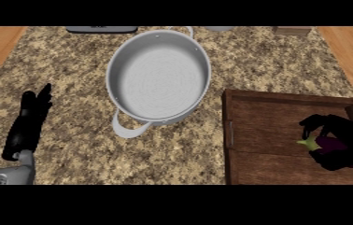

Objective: Pick the eggplant from the tray and place it in the pot

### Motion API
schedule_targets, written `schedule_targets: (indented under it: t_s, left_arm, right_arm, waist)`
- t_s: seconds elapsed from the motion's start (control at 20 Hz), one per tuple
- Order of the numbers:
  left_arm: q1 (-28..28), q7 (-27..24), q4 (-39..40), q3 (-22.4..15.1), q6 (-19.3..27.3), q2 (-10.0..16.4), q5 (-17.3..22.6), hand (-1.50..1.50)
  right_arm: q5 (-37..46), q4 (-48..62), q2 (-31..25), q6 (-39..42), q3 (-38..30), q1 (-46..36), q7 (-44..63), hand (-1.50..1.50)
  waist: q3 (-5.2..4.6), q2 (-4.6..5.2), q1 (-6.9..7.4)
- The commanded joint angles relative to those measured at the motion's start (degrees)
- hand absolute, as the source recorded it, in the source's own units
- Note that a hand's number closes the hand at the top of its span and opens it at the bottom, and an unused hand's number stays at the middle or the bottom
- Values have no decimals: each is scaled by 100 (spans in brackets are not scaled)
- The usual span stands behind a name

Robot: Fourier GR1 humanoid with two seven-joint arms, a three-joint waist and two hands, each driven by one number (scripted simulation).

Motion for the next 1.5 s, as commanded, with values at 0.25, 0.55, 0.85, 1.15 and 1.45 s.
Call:
schedule_targets:
  t_s: [0.25,0.55,0.85,1.15,1.45]
  left_arm:
    - [22,-286,204,124,-113,-50,-31,0]
    - [176,-70,-38,147,-159,7,9,0]
    - [-26,-156,198,167,-98,-9,-65,0]
    - [-81,-7,94,152,-129,32,-108,0]
    - [-134,-243,346,246,-218,26,-27,0]
  right_arm:
    - [522,-624,243,-527,-195,-218,456,150]
    - [2241,-2276,1025,-1992,658,506,2044,150]
    - [2469,-4149,1319,-2169,734,197,2555,150]
    - [2691,-5202,1850,-2779,1188,-314,2581,150]
    - [3192,-5221,2025,-1353,1811,-2499,3771,150]
  waist:
    - [50,30,6]
    - [45,-27,-46]
    - [38,-19,-120]
    - [48,8,-35]
    - [35,24,57]
